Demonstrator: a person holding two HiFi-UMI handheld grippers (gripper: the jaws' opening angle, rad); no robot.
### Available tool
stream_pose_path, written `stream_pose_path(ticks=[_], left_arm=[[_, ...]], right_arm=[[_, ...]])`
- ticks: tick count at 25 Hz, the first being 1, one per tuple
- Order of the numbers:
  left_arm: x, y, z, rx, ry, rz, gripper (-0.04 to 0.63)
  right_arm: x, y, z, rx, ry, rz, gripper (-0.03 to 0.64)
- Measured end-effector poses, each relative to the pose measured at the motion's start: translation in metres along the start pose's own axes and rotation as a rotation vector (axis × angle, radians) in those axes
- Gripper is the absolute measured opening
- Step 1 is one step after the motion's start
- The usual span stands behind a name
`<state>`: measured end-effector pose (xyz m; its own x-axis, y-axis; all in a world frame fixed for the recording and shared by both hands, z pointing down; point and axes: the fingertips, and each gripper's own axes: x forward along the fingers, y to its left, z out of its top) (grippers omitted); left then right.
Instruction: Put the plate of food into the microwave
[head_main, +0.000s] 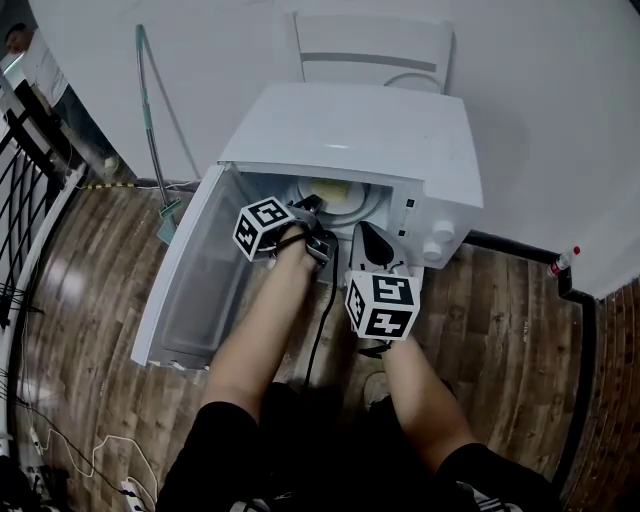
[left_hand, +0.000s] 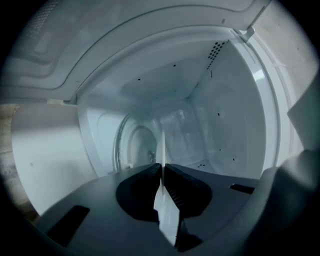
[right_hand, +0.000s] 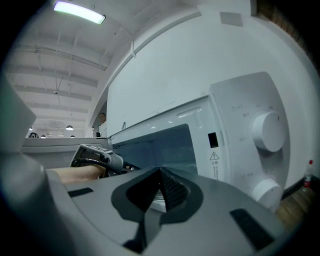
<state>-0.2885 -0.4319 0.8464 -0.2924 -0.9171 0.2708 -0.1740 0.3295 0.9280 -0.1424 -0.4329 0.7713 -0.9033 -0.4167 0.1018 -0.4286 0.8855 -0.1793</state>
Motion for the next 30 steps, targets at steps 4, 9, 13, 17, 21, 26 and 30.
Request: stream_pose_path(ticks=[4,9,13,17,21,26,30], left_arm=[[0.012,0.006,0.011,0.115,0.004,0.054,0.021],[0.015,0.013,0.019,0.431,0.032,0.174,0.051],[0.015,0.016,0.021,0.713,0.033,0.304,0.105],[0.013,0.007,0.031,0.920,-0.061,0.357,0.147],[-0.005,-0.011,0.035,1.100,-0.171,0.372,0.133],[-0.048,-0.038,0.019,1.247,-0.249,0.261,-0.002],[-0.090,-0.049,0.001,1.213,-0.285,0.158,-0.002]], right_arm=[[0.001,0.002,0.003,-0.024,-0.012,0.008,0.012],[-0.003,0.006,0.003,-0.030,-0.004,0.025,0.012],[-0.009,0.004,0.006,0.053,0.000,0.049,0.012],[-0.012,0.000,0.005,0.058,0.003,0.034,0.012],[-0.013,0.000,0.004,0.057,0.006,0.035,0.012],[-0.010,0.005,0.005,0.039,0.001,0.051,0.012],[-0.012,0.014,0.001,0.000,0.008,0.064,0.012]])
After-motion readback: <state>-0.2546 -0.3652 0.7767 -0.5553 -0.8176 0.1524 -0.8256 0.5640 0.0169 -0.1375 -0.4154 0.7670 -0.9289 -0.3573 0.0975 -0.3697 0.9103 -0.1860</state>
